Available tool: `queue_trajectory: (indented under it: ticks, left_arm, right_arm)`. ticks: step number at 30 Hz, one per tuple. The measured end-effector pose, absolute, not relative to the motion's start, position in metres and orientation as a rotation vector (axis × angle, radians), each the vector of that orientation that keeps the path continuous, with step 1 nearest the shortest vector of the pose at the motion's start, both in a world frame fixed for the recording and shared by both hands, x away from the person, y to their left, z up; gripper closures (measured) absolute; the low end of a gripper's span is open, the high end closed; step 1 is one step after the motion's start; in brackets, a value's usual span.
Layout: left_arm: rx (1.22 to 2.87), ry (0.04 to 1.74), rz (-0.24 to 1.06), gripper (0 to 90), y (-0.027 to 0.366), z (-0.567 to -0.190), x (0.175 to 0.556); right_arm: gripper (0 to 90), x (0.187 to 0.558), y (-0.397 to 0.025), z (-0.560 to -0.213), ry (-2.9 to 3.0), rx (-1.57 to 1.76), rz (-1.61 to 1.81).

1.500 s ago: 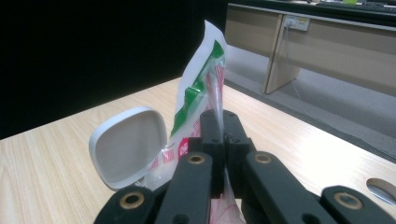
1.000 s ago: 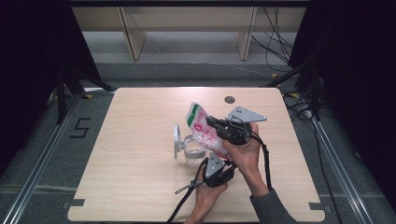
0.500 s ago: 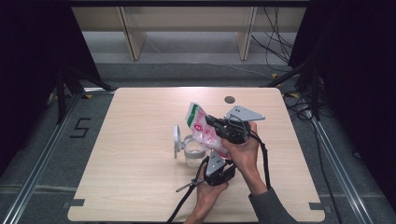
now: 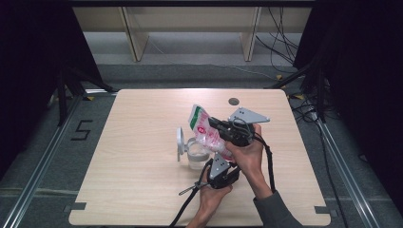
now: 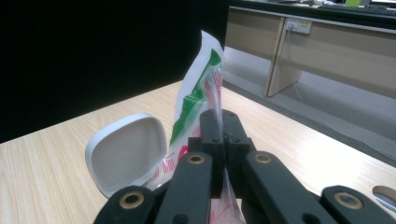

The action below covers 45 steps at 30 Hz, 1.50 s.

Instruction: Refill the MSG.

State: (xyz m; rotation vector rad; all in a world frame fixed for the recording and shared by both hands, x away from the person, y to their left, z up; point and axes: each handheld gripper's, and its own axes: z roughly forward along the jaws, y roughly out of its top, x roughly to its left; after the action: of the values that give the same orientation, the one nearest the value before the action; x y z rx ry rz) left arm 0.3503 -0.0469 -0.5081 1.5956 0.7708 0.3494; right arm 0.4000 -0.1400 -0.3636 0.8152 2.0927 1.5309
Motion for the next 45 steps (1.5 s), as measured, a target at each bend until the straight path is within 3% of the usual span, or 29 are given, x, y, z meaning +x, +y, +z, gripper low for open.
queue_trajectory:
  ticks: [45]
  left_arm:
    - [1.58, 0.767, 0.359, 78.0, -0.0467, -0.5071, 0.3505]
  right_arm:
    - [90.0, 0.4013, -0.1336, -0.3646, 2.11, 0.79, 1.545]
